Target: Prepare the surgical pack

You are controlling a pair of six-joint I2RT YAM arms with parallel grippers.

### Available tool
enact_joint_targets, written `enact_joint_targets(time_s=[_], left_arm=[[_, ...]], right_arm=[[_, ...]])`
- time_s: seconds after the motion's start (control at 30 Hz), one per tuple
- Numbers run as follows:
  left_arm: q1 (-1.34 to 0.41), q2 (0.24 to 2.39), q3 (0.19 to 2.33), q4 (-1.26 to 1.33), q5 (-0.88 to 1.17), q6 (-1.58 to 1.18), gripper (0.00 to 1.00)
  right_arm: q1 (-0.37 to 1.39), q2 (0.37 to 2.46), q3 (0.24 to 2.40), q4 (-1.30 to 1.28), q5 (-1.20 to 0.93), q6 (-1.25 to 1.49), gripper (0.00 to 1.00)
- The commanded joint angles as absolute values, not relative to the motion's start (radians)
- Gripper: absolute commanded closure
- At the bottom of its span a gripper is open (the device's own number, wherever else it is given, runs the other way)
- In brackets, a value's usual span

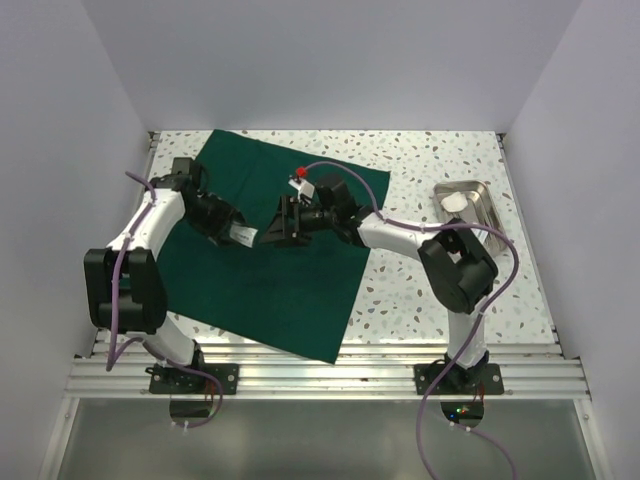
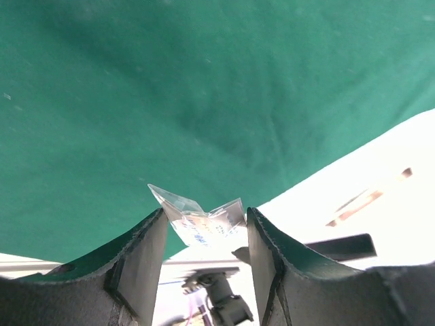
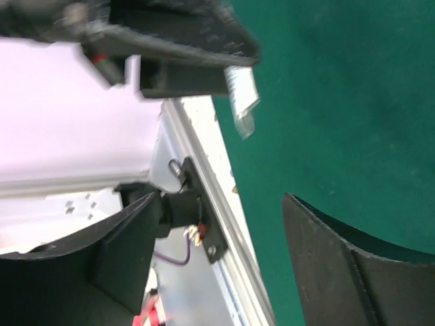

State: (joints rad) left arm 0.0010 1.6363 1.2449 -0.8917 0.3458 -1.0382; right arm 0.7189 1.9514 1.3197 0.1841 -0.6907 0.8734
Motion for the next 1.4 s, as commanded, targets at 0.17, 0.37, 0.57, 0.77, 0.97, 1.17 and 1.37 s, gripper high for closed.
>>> enact_joint_targets(time_s=[0.17, 0.37, 0.57, 0.77, 0.97, 1.17, 1.37], left_arm=[[-0.021, 1.545, 1.223, -0.873, 0.428, -1.115, 0.46], [-0.028, 1.514, 1.172, -0.871, 0.442, -1.118, 0.46], [-0.032, 1.503, 1.160, -0.862, 0.451, -1.124, 0.46], [-0.032, 1.512, 1.180, -0.839, 0.450, -1.123, 0.39], [-0.023, 1.583, 1.372, -0.888, 0.277, -0.970, 0.01], [-0.023, 1.657, 1.513, -0.983, 0.078, -0.730, 0.01], [-0.025, 1.577, 1.350, -0.888, 0.089, -0.554, 0.09]], right_arm=[[0.758, 2.020, 1.416, 0.232, -0.561, 0.881, 0.30], [0.785, 2.083, 1.493, 0.209, -0.535, 0.857, 0.33], [0.798, 2.123, 1.536, 0.215, -0.551, 0.870, 0.52], [0.798, 2.103, 1.500, 0.169, -0.549, 0.850, 0.87], [0.734, 2.037, 1.445, 0.003, -0.505, 0.795, 1.00], [0.435, 1.838, 1.223, -0.061, -0.471, 0.726, 1.00], [0.069, 1.694, 1.184, -0.159, -0.372, 0.660, 1.00]])
